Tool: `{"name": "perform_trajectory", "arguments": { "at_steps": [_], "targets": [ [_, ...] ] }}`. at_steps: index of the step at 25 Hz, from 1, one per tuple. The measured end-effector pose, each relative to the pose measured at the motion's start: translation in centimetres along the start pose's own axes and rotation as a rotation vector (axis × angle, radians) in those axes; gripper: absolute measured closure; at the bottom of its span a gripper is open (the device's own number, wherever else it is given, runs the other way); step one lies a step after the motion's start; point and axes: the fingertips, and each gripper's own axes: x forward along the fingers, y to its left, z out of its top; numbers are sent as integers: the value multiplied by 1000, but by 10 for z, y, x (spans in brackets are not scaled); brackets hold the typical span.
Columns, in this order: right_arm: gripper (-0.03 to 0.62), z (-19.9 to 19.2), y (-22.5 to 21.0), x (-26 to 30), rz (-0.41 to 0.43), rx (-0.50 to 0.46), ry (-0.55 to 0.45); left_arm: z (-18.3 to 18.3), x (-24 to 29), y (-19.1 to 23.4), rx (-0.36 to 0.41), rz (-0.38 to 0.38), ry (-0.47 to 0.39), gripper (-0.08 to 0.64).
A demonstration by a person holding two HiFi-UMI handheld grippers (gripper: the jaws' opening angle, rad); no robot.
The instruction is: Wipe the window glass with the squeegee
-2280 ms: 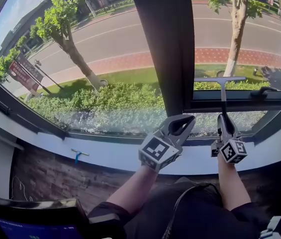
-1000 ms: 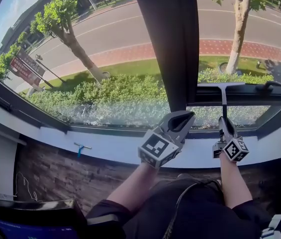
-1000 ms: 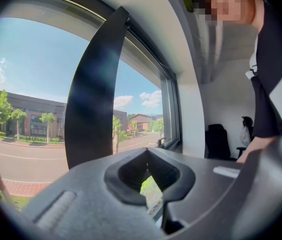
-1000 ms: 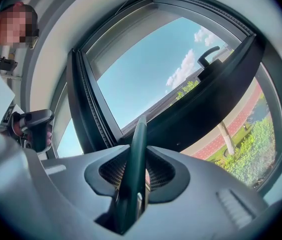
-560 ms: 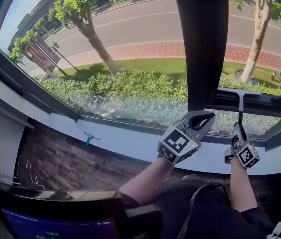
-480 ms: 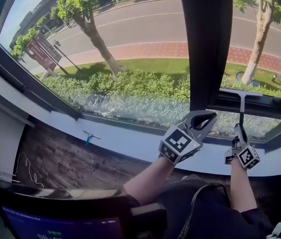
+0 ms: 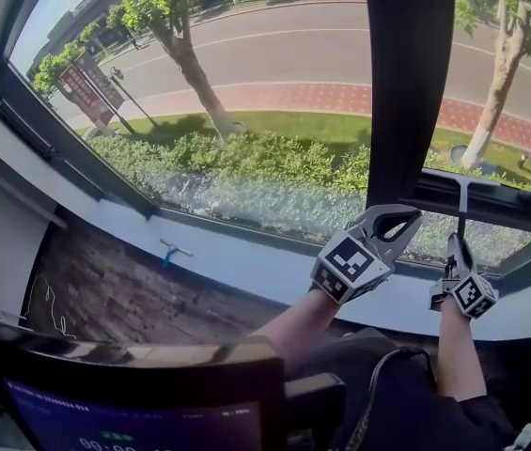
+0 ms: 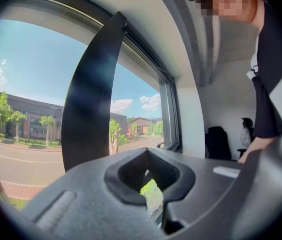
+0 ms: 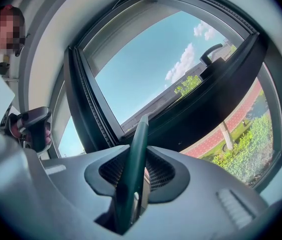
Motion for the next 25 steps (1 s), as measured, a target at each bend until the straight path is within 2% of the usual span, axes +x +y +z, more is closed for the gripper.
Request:
{"name": "perform_trajectory", "arguments": {
  "at_steps": [6, 10, 17, 25],
  "targets": [
    [492, 18, 14, -18, 28, -83, 8, -1, 2, -6, -36, -21, -23, 557],
    [492, 53, 21, -52, 62, -113, -45, -6, 13, -28, -60, -52, -30, 557],
    [492, 141, 41, -131, 167, -158, -148, 0, 44, -95, -91, -103, -55, 557],
    [492, 215, 46, -243, 196, -301, -224, 19, 75, -174, -83, -180, -100, 557]
  ]
}}
